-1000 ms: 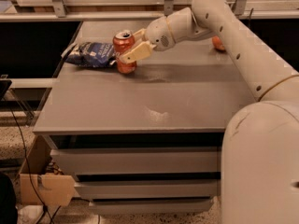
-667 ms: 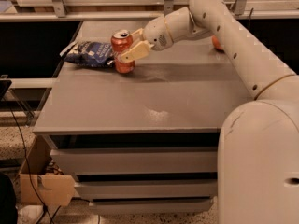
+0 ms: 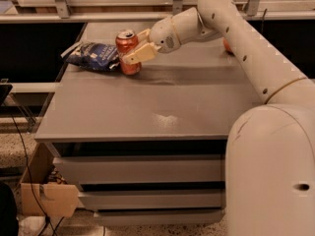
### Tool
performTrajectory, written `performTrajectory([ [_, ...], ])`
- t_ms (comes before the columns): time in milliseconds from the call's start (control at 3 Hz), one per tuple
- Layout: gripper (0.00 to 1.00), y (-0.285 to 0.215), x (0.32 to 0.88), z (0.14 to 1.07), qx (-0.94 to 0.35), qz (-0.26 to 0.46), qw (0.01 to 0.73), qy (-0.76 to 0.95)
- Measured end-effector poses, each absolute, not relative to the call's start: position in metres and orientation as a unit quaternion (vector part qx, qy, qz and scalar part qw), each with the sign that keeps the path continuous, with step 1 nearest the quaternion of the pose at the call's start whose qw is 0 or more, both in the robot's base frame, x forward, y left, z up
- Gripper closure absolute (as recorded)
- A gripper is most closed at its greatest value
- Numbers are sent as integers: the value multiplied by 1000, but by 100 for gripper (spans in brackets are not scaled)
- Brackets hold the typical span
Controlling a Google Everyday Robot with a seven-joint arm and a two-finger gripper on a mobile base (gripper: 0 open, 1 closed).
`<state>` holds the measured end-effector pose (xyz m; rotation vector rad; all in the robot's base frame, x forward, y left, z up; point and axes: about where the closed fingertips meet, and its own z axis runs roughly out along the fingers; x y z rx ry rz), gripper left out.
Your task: Move coke can near blue chip bag
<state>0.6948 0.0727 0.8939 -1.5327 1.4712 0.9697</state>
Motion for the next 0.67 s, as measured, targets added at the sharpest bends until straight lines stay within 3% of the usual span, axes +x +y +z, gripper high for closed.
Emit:
performTrajectory([
  [333,0,74,694,893,-603,387,390,578],
  [667,0,73,691,894,-606,392,389,573],
])
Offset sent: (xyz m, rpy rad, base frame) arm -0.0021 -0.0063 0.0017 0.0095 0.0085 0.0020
